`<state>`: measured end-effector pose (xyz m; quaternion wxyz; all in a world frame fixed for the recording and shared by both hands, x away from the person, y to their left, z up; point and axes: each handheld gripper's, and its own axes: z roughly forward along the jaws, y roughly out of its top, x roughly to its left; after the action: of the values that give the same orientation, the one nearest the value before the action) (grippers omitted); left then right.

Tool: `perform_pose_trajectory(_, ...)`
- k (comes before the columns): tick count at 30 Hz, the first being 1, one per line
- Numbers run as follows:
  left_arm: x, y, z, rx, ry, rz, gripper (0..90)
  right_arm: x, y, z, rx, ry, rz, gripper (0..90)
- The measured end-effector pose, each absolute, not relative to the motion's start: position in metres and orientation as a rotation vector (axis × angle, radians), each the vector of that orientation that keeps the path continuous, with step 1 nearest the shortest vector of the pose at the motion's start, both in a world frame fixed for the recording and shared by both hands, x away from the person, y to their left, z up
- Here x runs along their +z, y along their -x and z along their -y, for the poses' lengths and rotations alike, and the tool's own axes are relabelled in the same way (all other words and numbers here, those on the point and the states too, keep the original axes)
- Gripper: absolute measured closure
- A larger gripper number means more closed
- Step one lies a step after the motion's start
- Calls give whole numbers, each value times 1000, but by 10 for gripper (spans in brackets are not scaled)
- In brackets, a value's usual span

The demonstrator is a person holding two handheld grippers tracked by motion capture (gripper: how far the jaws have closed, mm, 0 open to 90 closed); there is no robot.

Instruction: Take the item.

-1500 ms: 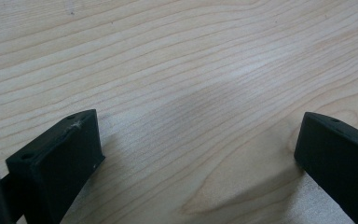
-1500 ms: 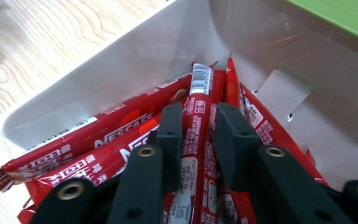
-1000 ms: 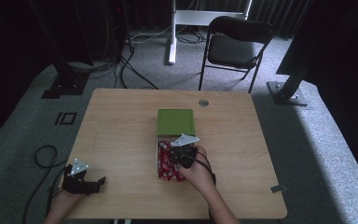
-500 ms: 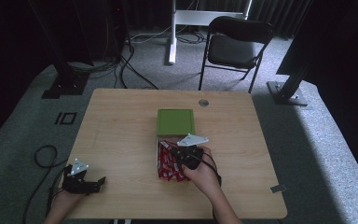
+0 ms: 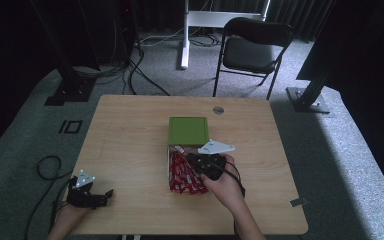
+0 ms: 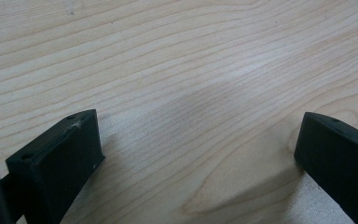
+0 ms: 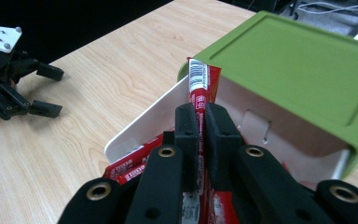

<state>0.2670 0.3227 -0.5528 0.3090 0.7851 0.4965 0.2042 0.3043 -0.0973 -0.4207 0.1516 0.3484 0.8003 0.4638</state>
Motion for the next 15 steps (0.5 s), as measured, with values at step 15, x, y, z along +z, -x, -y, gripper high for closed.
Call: perform_pose_trajectory(15, -553, -267, -323, 540, -2074, -1312, 14, -403, -313, 122, 1350, -1052, -2153, 843)
